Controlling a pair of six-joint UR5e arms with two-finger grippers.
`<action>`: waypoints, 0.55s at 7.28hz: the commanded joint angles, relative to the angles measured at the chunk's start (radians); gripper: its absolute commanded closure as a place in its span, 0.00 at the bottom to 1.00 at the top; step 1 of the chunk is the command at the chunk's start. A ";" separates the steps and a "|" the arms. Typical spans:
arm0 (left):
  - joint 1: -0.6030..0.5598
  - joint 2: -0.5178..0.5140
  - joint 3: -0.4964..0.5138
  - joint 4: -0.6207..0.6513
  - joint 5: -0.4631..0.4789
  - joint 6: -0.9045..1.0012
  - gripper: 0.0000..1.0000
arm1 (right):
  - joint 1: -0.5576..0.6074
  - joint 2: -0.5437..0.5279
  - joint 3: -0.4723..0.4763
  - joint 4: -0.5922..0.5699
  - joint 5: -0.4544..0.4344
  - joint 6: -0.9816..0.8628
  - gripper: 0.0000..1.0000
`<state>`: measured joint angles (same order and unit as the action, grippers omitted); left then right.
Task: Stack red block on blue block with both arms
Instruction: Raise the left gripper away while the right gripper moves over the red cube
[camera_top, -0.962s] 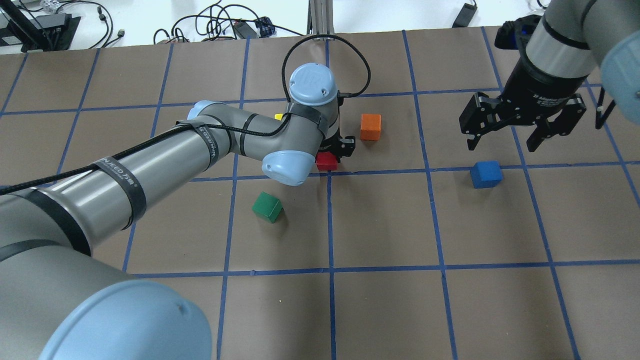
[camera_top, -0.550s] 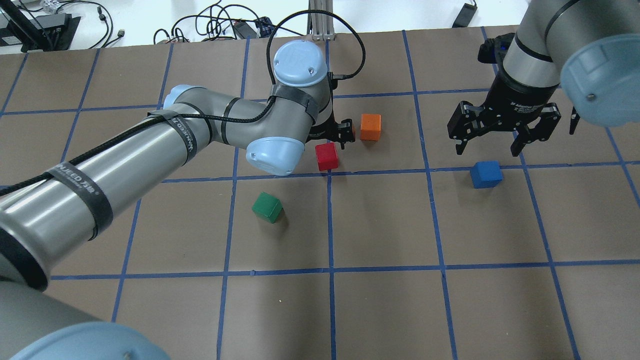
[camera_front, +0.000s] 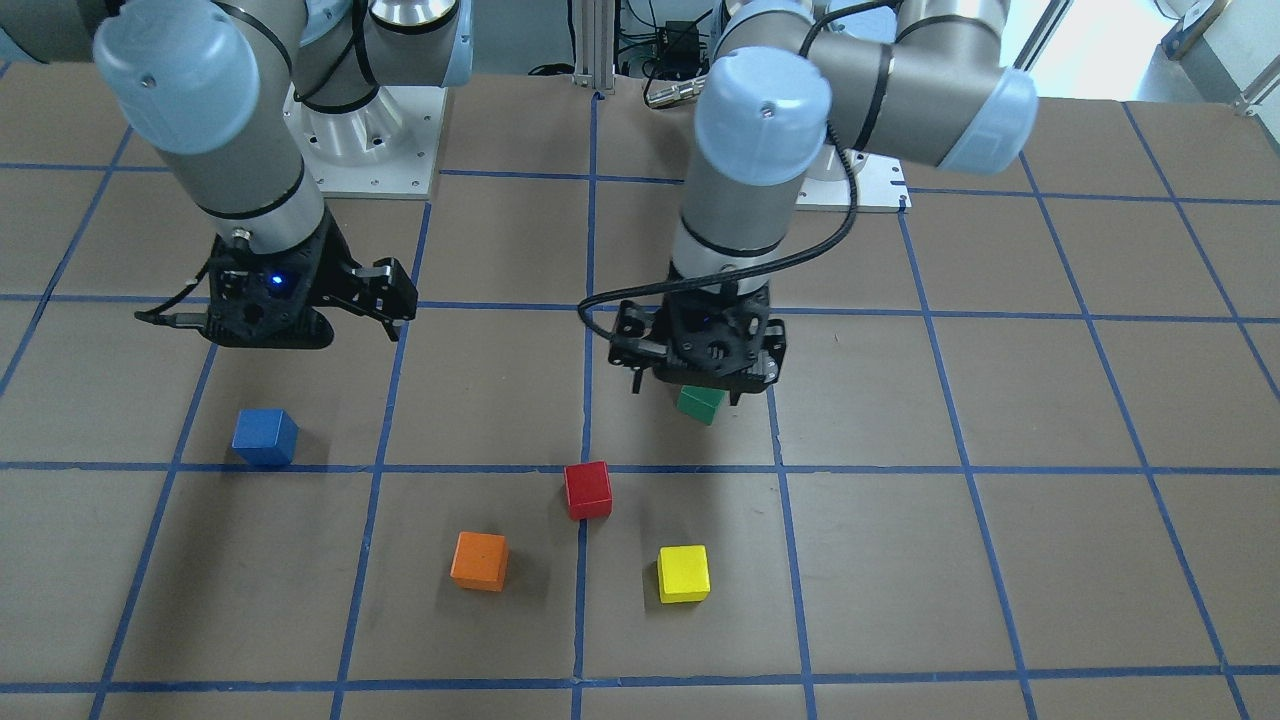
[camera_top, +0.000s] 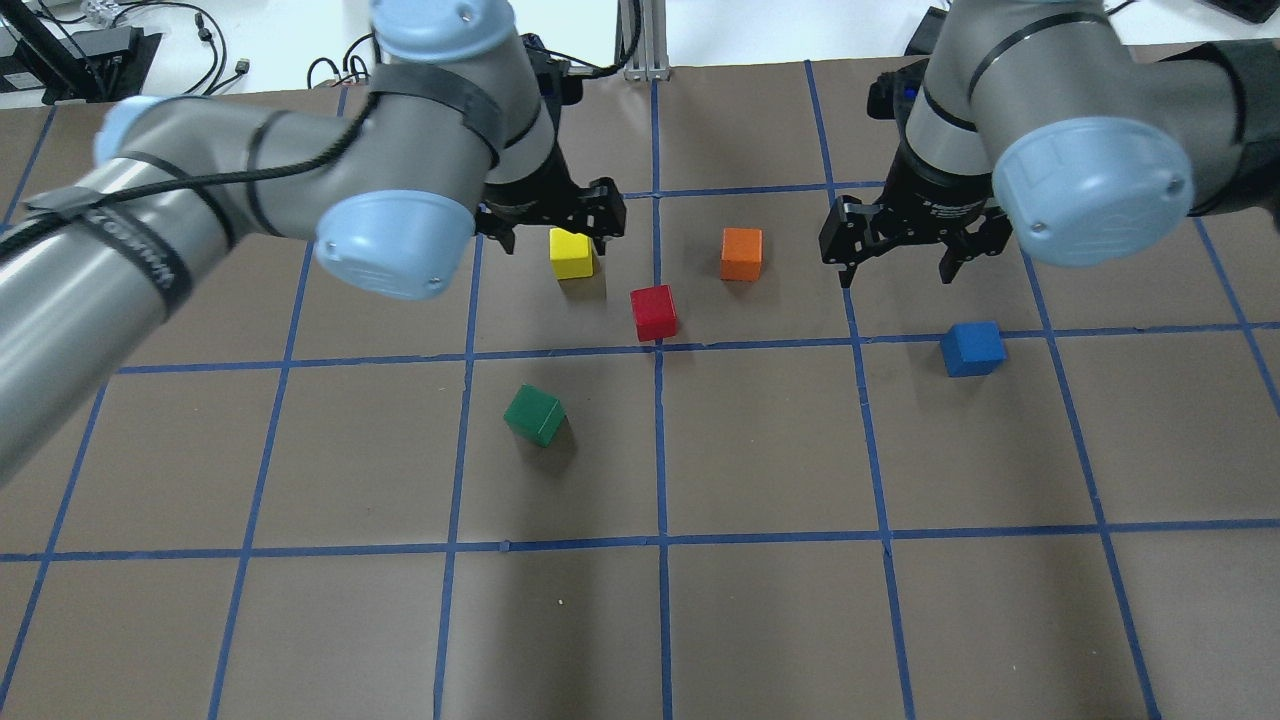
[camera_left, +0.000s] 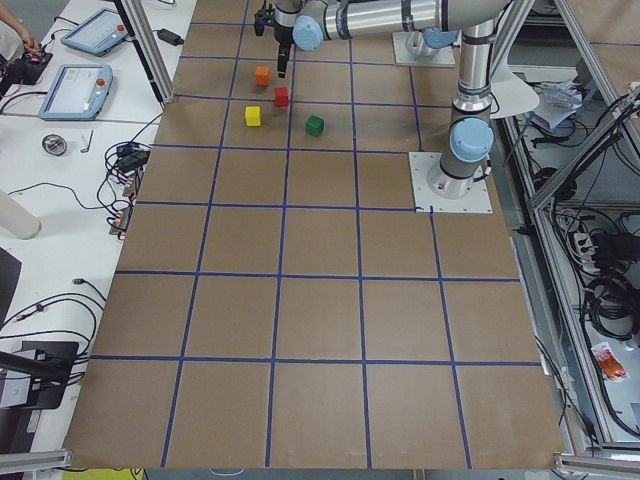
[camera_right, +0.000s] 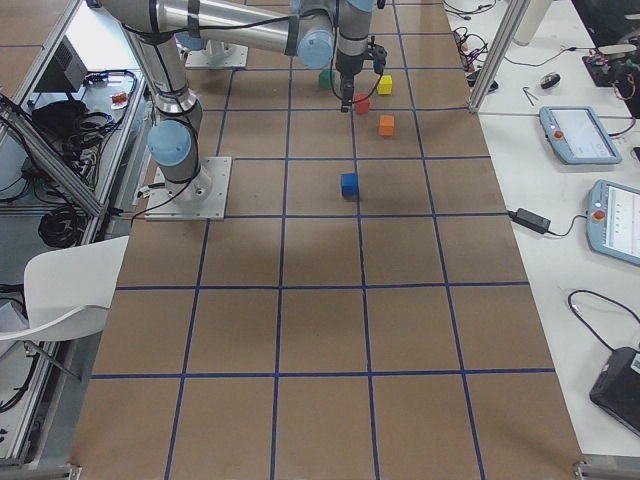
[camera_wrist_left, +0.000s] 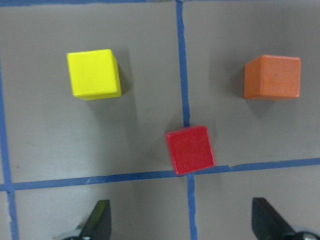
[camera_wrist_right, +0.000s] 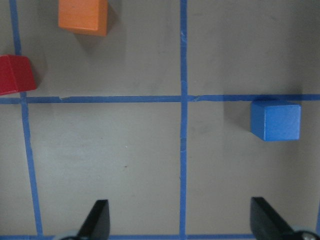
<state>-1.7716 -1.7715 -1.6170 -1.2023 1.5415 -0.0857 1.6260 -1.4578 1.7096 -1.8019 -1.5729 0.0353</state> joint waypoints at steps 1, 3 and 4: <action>0.137 0.157 0.006 -0.208 0.006 0.173 0.00 | 0.087 0.074 -0.002 -0.141 0.002 0.030 0.00; 0.193 0.225 -0.001 -0.293 -0.006 0.190 0.00 | 0.144 0.138 -0.021 -0.174 0.039 0.035 0.00; 0.196 0.225 0.009 -0.293 0.006 0.178 0.00 | 0.164 0.178 -0.030 -0.188 0.040 0.031 0.00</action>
<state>-1.5963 -1.5597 -1.6152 -1.4813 1.5415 0.0946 1.7593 -1.3259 1.6927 -1.9690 -1.5444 0.0688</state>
